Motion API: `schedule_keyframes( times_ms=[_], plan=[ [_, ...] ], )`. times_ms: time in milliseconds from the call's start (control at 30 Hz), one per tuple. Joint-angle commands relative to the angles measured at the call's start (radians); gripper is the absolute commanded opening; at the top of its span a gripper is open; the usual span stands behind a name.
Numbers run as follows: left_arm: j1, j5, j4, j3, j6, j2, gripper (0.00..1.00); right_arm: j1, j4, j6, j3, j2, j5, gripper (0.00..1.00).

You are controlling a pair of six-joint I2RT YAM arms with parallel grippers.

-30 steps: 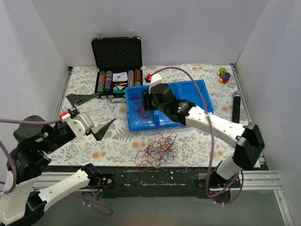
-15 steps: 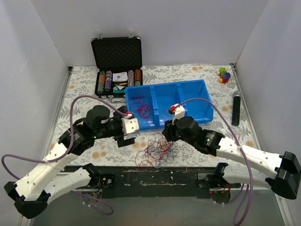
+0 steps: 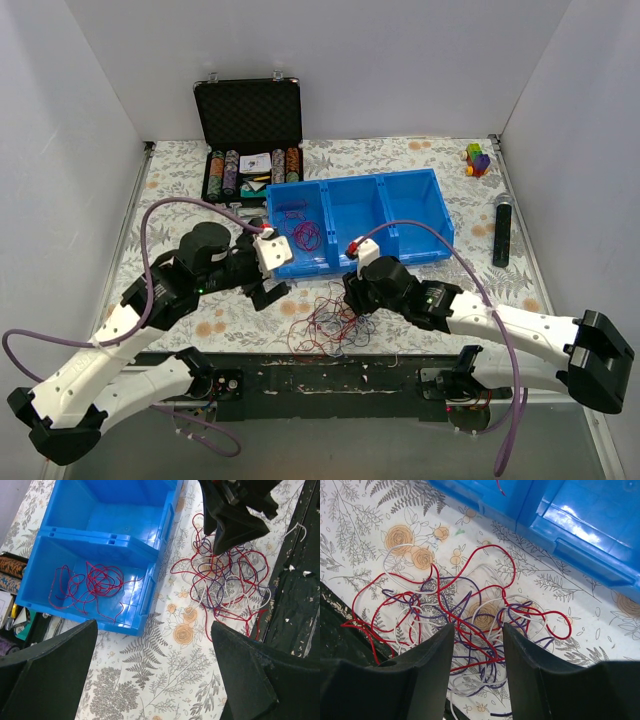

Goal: Untangle the cables

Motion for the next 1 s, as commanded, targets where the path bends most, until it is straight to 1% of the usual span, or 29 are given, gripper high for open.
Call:
schedule_keyframes(
  times_ms=[0, 100, 267, 367, 433, 500, 533, 600, 633, 767, 867, 967],
  plan=[
    [0.012, -0.045, -0.018, 0.033, -0.106, -0.022, 0.98, 0.004, 0.057, -0.071, 0.011, 0.031, -0.077, 0.53],
    [0.015, -0.073, -0.035, 0.071, -0.16, 0.02, 0.98, 0.004, 0.065, -0.097, 0.004, 0.057, -0.091, 0.53],
    [0.02, -0.069, -0.033, 0.114, -0.206, 0.069, 0.98, 0.004, 0.051, -0.109, -0.003, 0.091, -0.098, 0.53],
    [0.02, -0.064, -0.023, 0.119, -0.208, 0.077, 0.98, 0.004, 0.072, -0.112, -0.015, 0.102, -0.104, 0.49],
    [0.021, -0.066, -0.018, 0.129, -0.206, 0.077, 0.98, 0.004, 0.08, -0.112, -0.016, 0.111, -0.101, 0.42],
    [0.023, -0.067, -0.018, 0.136, -0.202, 0.077, 0.98, 0.004, 0.091, -0.115, -0.01, 0.117, -0.098, 0.27],
    [0.023, -0.069, -0.018, 0.136, -0.2, 0.074, 0.98, 0.006, 0.094, -0.112, -0.003, 0.119, -0.104, 0.17],
    [0.023, -0.07, -0.022, 0.131, -0.196, 0.071, 0.98, 0.004, 0.092, -0.109, 0.022, 0.113, -0.118, 0.03],
    [0.021, -0.072, -0.024, 0.125, -0.194, 0.064, 0.98, 0.004, 0.088, -0.105, 0.039, 0.103, -0.12, 0.01],
    [0.021, -0.047, -0.018, 0.081, -0.157, 0.035, 0.98, 0.013, 0.085, -0.083, 0.095, 0.036, -0.135, 0.01],
    [0.023, -0.024, 0.008, 0.042, -0.122, 0.008, 0.98, 0.029, 0.092, -0.069, 0.134, -0.032, -0.184, 0.01],
    [0.023, 0.02, 0.028, 0.01, -0.081, -0.018, 0.98, 0.039, 0.091, -0.049, 0.178, -0.078, -0.202, 0.01]
  ],
)
